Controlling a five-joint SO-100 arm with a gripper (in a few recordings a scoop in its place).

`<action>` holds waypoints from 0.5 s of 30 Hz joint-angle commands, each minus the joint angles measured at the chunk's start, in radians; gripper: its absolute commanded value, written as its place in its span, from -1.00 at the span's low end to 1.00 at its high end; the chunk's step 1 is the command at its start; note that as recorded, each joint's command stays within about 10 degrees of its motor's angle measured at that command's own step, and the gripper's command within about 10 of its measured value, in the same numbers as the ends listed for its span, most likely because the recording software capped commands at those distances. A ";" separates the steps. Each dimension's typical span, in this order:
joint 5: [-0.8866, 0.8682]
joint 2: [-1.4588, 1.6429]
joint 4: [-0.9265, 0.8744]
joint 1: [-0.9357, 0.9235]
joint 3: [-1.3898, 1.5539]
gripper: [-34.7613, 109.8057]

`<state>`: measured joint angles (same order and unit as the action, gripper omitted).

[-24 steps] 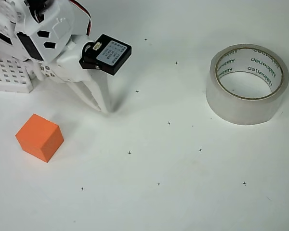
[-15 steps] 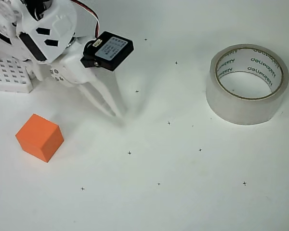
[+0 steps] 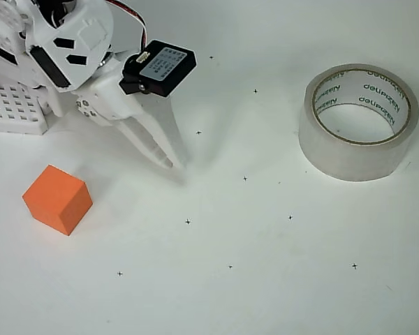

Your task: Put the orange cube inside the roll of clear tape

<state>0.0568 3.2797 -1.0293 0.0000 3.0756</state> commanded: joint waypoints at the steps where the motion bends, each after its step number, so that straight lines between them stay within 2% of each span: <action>1: 0.014 0.028 -0.061 -0.021 -0.072 -0.38; 6: 0.040 -0.006 -0.130 -0.043 -0.141 -0.38; 15: 0.170 -0.311 -0.284 -0.158 -0.389 -0.35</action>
<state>0.1795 3.0204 -1.2717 -0.1012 2.8302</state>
